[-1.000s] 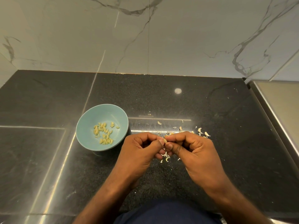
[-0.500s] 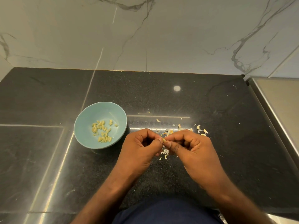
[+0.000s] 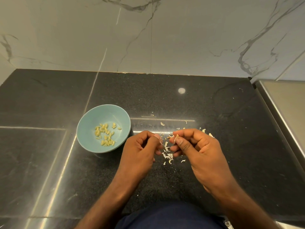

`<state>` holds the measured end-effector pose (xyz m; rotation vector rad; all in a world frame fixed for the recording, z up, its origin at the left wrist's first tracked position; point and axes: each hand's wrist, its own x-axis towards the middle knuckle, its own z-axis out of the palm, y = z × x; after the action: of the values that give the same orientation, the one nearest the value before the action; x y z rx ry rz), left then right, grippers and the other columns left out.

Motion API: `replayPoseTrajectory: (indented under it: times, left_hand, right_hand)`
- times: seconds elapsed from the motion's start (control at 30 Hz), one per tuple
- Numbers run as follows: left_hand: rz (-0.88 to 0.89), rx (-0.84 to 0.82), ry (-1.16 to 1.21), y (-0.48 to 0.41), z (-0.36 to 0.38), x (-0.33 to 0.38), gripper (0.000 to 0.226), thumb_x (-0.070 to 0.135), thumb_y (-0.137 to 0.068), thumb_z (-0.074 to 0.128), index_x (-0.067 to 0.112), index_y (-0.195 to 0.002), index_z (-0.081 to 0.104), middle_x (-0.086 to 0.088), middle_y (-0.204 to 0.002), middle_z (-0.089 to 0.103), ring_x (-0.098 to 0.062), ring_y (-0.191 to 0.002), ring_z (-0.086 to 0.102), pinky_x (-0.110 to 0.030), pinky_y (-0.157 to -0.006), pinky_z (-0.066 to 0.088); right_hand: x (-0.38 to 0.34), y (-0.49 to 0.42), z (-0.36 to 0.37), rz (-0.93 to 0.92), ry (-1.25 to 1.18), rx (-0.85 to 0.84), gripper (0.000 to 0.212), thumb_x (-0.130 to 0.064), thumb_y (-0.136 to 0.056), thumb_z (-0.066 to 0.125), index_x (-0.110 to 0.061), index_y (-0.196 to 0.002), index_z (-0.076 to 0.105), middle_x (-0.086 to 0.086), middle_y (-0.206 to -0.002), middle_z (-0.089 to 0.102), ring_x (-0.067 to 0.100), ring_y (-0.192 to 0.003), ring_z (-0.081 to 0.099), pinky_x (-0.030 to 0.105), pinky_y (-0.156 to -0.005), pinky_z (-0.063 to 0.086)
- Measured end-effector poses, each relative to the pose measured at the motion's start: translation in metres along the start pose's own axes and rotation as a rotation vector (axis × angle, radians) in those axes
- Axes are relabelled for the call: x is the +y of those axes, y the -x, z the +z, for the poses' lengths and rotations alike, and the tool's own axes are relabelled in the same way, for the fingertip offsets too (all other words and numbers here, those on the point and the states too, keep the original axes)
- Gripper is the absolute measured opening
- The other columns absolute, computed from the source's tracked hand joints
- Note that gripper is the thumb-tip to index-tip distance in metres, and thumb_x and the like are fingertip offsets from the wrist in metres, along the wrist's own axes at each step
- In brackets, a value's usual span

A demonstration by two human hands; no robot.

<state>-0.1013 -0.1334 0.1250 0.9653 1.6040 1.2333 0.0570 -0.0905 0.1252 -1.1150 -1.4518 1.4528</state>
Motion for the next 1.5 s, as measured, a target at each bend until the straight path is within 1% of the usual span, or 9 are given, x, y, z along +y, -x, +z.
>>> replayPoseTrajectory:
  times: [0.07,0.17,0.37,0.73,0.9,1.03,1.13,1.33,1.5]
  left_hand:
    - [0.027,-0.029,-0.032,0.0002,-0.0017,0.0006,0.018,0.021,-0.096,0.060,0.015,-0.083,0.071,0.000,-0.074,0.072,-0.010,-0.067,0.066,-0.020,-0.057,0.051]
    - [0.025,-0.108,-0.010,0.0025,0.0000,0.0044,0.010,0.013,-0.093,0.064,0.018,-0.092,0.073,-0.001,-0.079,0.073,-0.011,-0.071,0.068,-0.020,-0.059,0.052]
    - [-0.010,-0.179,0.079,0.0047,-0.0009,0.0082,0.009,0.012,-0.091,0.066,0.014,-0.092,0.075,-0.003,-0.080,0.074,-0.013,-0.070,0.068,-0.020,-0.061,0.053]
    - [-0.040,-0.207,0.164,0.0042,-0.0031,0.0057,0.010,0.004,-0.091,0.065,0.003,-0.089,0.074,-0.008,-0.074,0.073,-0.012,-0.063,0.065,-0.019,-0.059,0.052]
    - [-0.096,-0.197,0.254,0.0039,-0.0023,0.0043,0.010,0.002,-0.090,0.064,-0.001,-0.088,0.073,-0.010,-0.072,0.071,-0.013,-0.061,0.063,-0.021,-0.056,0.051]
    - [-0.158,-0.200,0.332,0.0045,-0.0029,0.0048,0.011,0.001,-0.089,0.063,-0.004,-0.088,0.072,-0.012,-0.071,0.069,-0.013,-0.060,0.062,-0.020,-0.054,0.050]
    - [-0.191,-0.197,0.366,0.0047,-0.0031,0.0058,0.011,-0.001,-0.090,0.062,-0.004,-0.088,0.072,-0.012,-0.070,0.068,-0.012,-0.059,0.062,-0.019,-0.054,0.051]
    - [-0.156,-0.157,0.326,0.0049,0.0007,0.0064,0.012,0.001,-0.091,0.061,0.002,-0.086,0.072,-0.009,-0.069,0.067,-0.012,-0.060,0.060,-0.019,-0.055,0.049]
    - [-0.109,-0.150,0.235,0.0043,0.0013,0.0053,0.011,0.004,-0.091,0.063,0.005,-0.086,0.073,-0.006,-0.068,0.069,-0.011,-0.060,0.061,-0.019,-0.057,0.051]
  right_hand:
    - [-0.0008,0.0014,-0.0013,-0.031,0.073,0.004,0.017,-0.022,-0.086,0.067,-0.020,-0.102,0.073,0.005,-0.086,0.074,0.018,-0.077,0.071,0.029,-0.071,0.060]
    - [0.0020,0.0038,-0.0030,-0.085,0.205,-0.026,0.020,-0.010,-0.090,0.068,-0.022,-0.104,0.075,-0.006,-0.090,0.073,0.014,-0.082,0.070,0.025,-0.073,0.058]
    - [0.0008,0.0054,-0.0058,-0.118,0.229,-0.042,0.022,-0.004,-0.089,0.069,-0.015,-0.105,0.076,-0.014,-0.091,0.075,0.003,-0.086,0.071,0.012,-0.074,0.053]
    - [0.0016,0.0066,-0.0053,-0.178,0.239,-0.047,0.025,-0.002,-0.086,0.070,-0.022,-0.100,0.077,-0.015,-0.085,0.075,0.005,-0.081,0.072,0.014,-0.072,0.054]
    - [0.0024,0.0064,-0.0022,-0.142,0.134,-0.043,0.019,-0.009,-0.084,0.070,-0.015,-0.100,0.077,-0.005,-0.083,0.077,0.014,-0.077,0.073,0.023,-0.071,0.059]
    - [0.0026,0.0059,0.0008,-0.091,0.045,-0.032,0.018,-0.004,-0.084,0.069,-0.011,-0.098,0.077,0.002,-0.083,0.077,0.018,-0.076,0.075,0.026,-0.071,0.060]
    - [0.0021,0.0060,0.0025,-0.055,0.015,-0.041,0.018,-0.011,-0.083,0.068,-0.012,-0.098,0.077,0.004,-0.086,0.078,0.022,-0.079,0.075,0.031,-0.074,0.061]
    - [-0.0013,0.0051,-0.0019,-0.107,0.238,-0.060,0.018,-0.023,-0.083,0.072,-0.025,-0.101,0.077,-0.009,-0.092,0.074,0.013,-0.089,0.070,0.026,-0.078,0.058]
    - [-0.0039,0.0054,-0.0014,-0.013,0.090,-0.095,0.021,-0.022,-0.082,0.069,-0.016,-0.101,0.076,-0.001,-0.085,0.076,0.014,-0.076,0.072,0.025,-0.070,0.058]
